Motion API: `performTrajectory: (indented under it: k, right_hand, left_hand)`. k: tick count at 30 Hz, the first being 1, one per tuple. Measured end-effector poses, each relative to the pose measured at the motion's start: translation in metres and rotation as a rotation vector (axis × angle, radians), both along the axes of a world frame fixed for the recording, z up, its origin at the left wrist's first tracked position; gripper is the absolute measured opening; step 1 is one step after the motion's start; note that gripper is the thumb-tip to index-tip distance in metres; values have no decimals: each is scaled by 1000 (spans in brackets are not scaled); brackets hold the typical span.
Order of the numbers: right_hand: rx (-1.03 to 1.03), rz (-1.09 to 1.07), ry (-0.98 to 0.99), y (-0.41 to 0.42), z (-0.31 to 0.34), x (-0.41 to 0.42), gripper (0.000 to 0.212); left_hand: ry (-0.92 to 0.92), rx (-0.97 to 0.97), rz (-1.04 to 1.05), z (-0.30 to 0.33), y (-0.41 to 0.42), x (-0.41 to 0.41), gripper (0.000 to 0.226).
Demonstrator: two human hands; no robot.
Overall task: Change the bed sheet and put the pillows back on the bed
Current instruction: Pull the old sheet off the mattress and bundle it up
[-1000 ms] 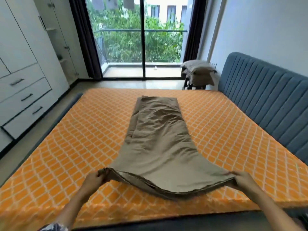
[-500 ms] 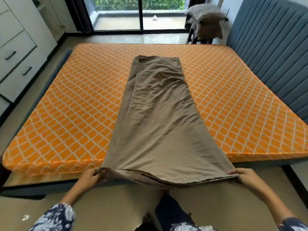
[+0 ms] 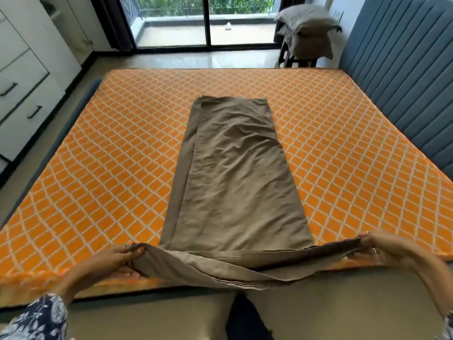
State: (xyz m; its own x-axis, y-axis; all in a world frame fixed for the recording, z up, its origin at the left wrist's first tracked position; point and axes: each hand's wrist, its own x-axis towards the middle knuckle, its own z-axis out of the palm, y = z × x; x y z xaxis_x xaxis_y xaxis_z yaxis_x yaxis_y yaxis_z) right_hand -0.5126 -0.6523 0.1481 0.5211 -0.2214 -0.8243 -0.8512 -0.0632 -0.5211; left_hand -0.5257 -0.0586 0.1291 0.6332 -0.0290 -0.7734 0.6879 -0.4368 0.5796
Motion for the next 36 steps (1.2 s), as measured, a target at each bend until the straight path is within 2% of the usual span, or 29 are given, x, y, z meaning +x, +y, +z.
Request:
performTrajectory:
  k: [4, 8, 10, 11, 13, 16, 17, 18, 19, 20, 21, 23, 24, 25, 26, 29, 30, 33, 36]
  right_hand:
    - [45, -18, -101, -2, 11, 106, 17]
    - [114, -81, -220, -7, 9, 269, 17]
    - [126, -100, -266, -10, 3, 358, 16]
    - [134, -113, -303, -12, 0, 404, 17]
    - [136, -112, -400, -8, 0, 501, 18]
    - [135, -147, -591, 8, -8, 617, 20]
    - [153, -135, -664, 17, -20, 647, 20]
    - [199, -109, -718, 29, -33, 665, 19]
    - [223, -61, -741, 43, -44, 674, 20]
    - [214, -25, -752, 55, -71, 674, 26]
    - [175, 8, -784, 66, -95, 667, 34]
    - [15, 138, -810, 68, -163, 632, 51]
    - [-139, 279, -778, 64, -196, 605, 61]
    - [-293, 391, -672, 55, -228, 575, 74]
    - [-406, 446, -570, 42, -257, 544, 84]
    - [-485, 371, -488, 15, -304, 457, 63]
    - [-520, 346, -436, 10, -312, 434, 66]
    - [-687, 279, -247, 9, -319, 398, 83]
    - [-657, 246, -160, 18, -317, 404, 76]
  left_hand:
    - [-4, 9, -8, 18, -4, 106, 32]
    - [-109, 43, 98, 26, -16, 271, 28]
    - [-196, 81, 94, 28, -21, 360, 56]
    - [-245, 93, 110, 27, -20, 409, 60]
    - [-388, 75, 161, 18, -25, 507, 42]
    - [-605, -33, 391, 14, -46, 633, 29]
    - [-668, -9, 372, -3, -52, 670, 44]
    - [-672, 0, 312, -21, -59, 697, 80]
    - [-614, 71, 259, -41, -71, 707, 114]
    - [-579, 136, 194, -72, -88, 713, 127]
    - [-613, 228, 107, -111, -99, 711, 122]
    - [-570, 474, -106, -187, -131, 658, 82]
    - [-536, 619, -204, -221, -138, 622, 77]
    - [-470, 701, -213, -246, -141, 581, 71]
    - [-459, 730, -170, -266, -139, 540, 67]
    - [-364, 809, 113, -302, -114, 459, 84]
    - [-346, 847, 159, -302, -109, 443, 85]
    - [-240, 918, 319, -294, -103, 423, 94]
    - [-151, 887, 400, -287, -101, 424, 96]
